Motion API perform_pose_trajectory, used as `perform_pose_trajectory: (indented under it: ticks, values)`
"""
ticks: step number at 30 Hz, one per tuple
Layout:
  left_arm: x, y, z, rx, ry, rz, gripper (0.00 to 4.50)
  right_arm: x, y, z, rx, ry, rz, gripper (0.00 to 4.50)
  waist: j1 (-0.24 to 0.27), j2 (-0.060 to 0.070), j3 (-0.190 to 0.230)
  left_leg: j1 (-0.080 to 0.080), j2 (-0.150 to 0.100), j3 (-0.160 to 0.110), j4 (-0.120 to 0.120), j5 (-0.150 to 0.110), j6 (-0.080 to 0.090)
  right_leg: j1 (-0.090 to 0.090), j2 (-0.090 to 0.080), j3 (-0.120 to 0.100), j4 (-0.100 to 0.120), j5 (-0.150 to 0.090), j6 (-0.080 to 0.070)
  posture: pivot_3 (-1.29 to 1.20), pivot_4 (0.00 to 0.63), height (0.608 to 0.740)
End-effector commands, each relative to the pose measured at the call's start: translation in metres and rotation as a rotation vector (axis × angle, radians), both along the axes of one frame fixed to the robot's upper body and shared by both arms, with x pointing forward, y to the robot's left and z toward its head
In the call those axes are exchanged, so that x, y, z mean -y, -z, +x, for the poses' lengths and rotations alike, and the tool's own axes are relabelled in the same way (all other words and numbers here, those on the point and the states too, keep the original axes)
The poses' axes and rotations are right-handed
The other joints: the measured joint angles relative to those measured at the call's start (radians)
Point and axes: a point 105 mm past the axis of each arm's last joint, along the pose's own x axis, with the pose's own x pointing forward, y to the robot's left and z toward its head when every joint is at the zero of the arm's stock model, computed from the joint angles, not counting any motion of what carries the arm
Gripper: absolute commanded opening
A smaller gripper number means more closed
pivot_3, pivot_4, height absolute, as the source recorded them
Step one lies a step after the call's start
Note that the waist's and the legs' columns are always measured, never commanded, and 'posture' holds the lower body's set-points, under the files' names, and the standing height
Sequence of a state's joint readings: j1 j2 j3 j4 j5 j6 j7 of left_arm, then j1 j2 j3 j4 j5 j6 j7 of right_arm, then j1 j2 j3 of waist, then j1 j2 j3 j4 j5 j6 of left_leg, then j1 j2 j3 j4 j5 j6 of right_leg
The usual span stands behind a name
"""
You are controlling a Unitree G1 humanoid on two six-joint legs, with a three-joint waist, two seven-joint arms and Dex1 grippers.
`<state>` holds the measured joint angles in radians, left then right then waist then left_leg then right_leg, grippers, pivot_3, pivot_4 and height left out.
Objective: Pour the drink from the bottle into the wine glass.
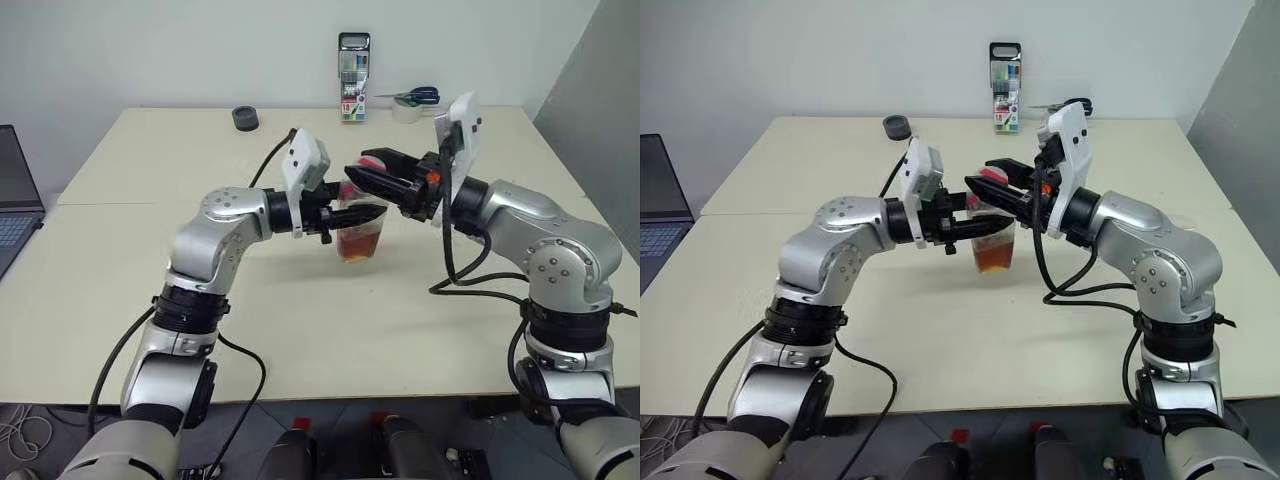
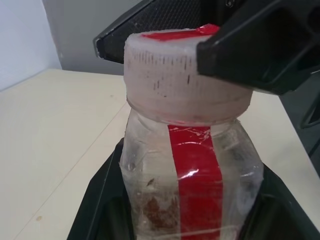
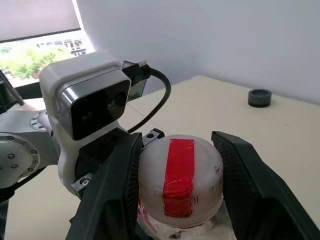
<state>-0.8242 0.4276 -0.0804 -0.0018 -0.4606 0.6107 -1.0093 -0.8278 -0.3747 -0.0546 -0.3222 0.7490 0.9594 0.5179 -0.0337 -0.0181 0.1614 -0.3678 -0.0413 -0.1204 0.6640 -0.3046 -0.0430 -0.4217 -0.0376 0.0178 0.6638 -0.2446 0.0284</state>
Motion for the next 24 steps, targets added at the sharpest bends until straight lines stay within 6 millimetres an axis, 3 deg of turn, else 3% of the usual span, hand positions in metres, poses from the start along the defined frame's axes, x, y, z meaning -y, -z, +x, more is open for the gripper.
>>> perform_pose_trajectory:
  ticks: [1,7,12,19,24]
  values:
    - [0.006,-0.037,-0.037,0.023,0.188,-0.038,1.84,-0.035,-0.030,-0.044,0.101,-0.395,-0.009,1.88,-0.004,0.002,0.002,0.000,0.000,0.000,0.000,0.000,0.000,0.000,0.000,0.000,0.000,0.000,0.000,0.00,0.150,0.740]
    - [0.002,-0.046,-0.067,-0.039,0.313,-0.003,1.84,-0.046,-0.030,-0.048,0.073,-0.607,-0.056,1.88,-0.010,0.002,0.002,0.001,0.000,-0.001,-0.001,0.000,0.000,0.001,0.002,-0.001,-0.001,0.000,0.000,0.00,0.150,0.740]
    - [-0.013,-0.042,-0.059,-0.031,0.208,0.010,1.84,-0.016,-0.022,-0.033,0.029,-0.521,-0.083,1.88,-0.005,0.002,0.002,0.000,-0.001,-0.001,0.000,0.000,0.000,0.001,0.002,-0.001,0.000,0.000,0.000,0.00,0.150,0.740]
    - [-0.015,-0.034,-0.050,-0.025,0.079,-0.051,1.84,0.029,-0.004,-0.036,-0.008,-0.262,-0.112,4.21,0.005,0.002,0.002,-0.001,0.000,-0.001,0.000,0.000,0.000,0.000,-0.001,0.000,-0.002,0.000,0.000,0.00,0.150,0.740]
    - [-0.012,-0.031,-0.046,-0.010,0.064,-0.058,1.84,0.024,-0.013,-0.040,0.040,-0.108,-0.041,4.21,-0.001,0.002,0.002,0.000,0.001,0.000,-0.001,0.000,0.000,0.000,-0.001,0.000,-0.001,0.000,0.000,0.00,0.150,0.740]
